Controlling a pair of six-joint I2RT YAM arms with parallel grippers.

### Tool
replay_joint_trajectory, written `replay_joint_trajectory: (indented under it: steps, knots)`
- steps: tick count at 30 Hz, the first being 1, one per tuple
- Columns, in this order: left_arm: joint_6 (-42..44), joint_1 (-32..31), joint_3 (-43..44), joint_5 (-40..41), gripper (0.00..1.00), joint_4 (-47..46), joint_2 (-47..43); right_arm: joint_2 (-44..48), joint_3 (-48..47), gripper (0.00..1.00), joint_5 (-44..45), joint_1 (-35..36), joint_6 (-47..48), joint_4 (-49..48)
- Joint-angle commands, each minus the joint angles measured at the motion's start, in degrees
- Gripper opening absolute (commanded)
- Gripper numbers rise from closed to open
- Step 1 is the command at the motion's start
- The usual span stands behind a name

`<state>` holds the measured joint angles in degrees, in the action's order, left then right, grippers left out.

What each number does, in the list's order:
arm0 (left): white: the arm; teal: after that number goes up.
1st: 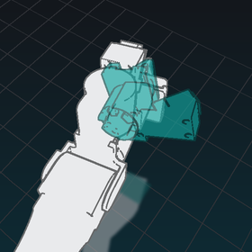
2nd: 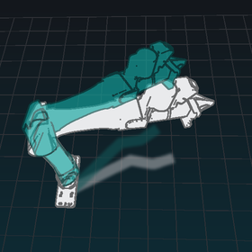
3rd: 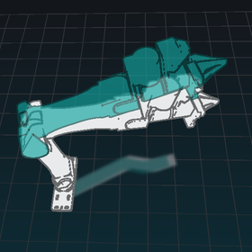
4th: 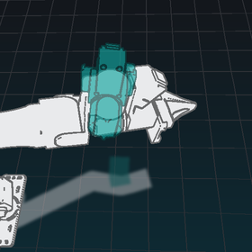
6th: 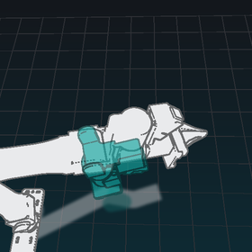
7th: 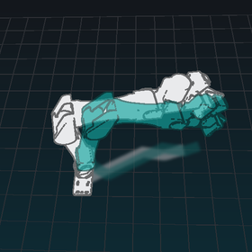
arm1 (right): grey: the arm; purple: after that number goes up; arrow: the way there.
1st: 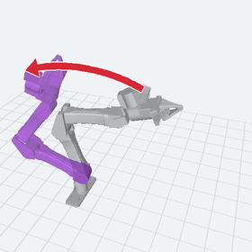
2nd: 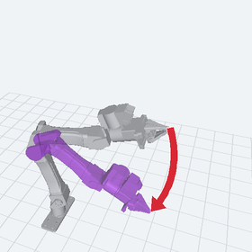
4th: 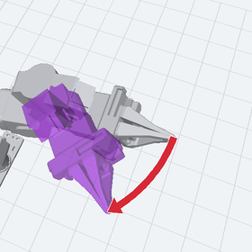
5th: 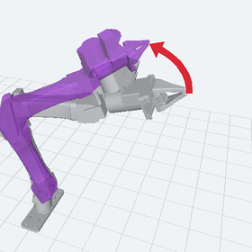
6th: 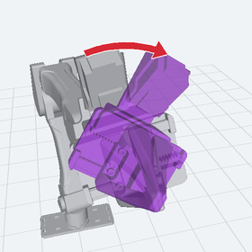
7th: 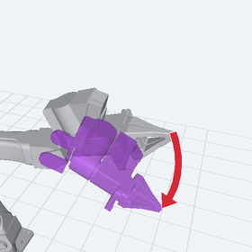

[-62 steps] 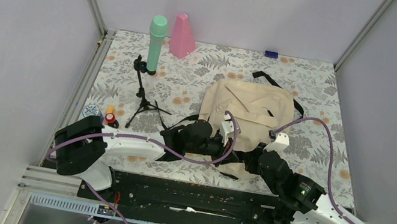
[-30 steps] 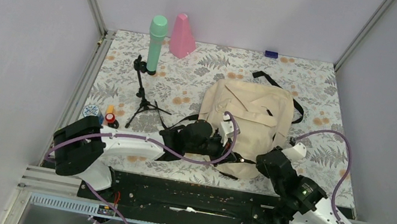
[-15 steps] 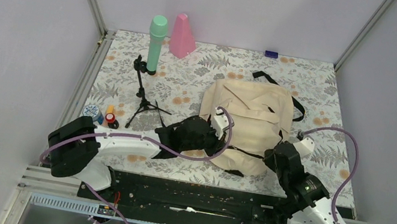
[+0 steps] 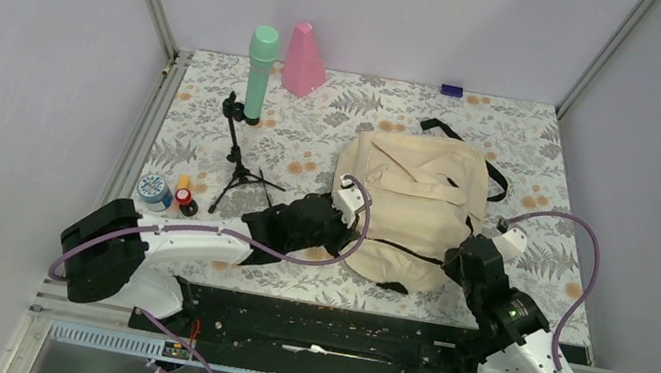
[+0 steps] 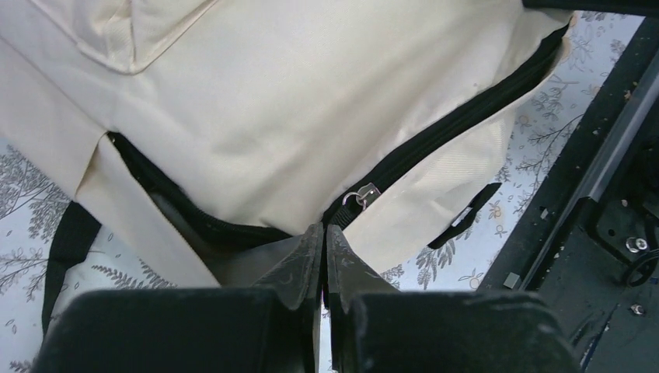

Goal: Pack the student bag
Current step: Zip the student bag at the center of the board.

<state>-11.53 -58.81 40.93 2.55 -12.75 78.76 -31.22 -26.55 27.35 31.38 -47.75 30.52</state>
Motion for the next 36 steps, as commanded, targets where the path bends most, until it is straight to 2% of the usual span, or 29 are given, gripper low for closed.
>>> replay_joint_trajectory:
  steps: [1,14,19,21,23,24,26,28,29,32,36]
  knots:
    - [1.35,1.09,-1.96,5.80,0.00,0.66,-3.06,-0.23,-2.74,0.00,6.83,-1.73,2.44,0.77]
    - [1.69,3.93,-5.20,15.58,0.00,2.82,-9.40,-0.11,-2.87,0.00,7.42,-2.11,2.86,0.94]
    - [0.65,4.57,-5.80,14.34,0.00,1.48,-9.88,-0.20,-3.95,0.00,6.37,-2.10,4.76,0.99]
    - [0.86,4.58,-6.10,11.17,0.00,0.46,-10.31,-0.30,-5.52,0.20,4.80,-2.11,9.01,1.02]
    - [0.68,4.53,-6.53,8.54,0.00,-0.62,-10.97,-0.44,-7.15,0.53,2.71,-2.11,13.21,0.75]
    - [0.68,4.53,-6.58,7.29,0.00,-0.90,-11.33,-0.60,-7.90,0.63,0.97,-2.11,15.81,0.06]
    - [0.57,4.53,-6.42,5.19,0.00,-1.13,-11.96,-1.09,-8.99,0.75,-4.08,-2.11,20.60,-1.84]
    - [0.34,4.60,-6.31,3.66,0.00,-1.01,-12.31,-2.36,-9.69,0.96,-11.07,-2.10,24.48,-5.16]
    - [0.21,4.62,-6.06,2.90,0.00,-0.74,-12.35,-3.75,-9.64,0.99,-15.13,-2.07,25.66,-7.73]
    - [-0.10,4.90,-5.48,0.55,0.00,-0.16,-12.41,-7.54,-9.18,1.00,-25.42,-0.66,29.16,-16.39]
    - [-0.46,5.41,-4.20,-1.32,0.00,1.87,-12.33,-16.65,-12.45,1.00,-26.10,8.06,38.06,-20.88]
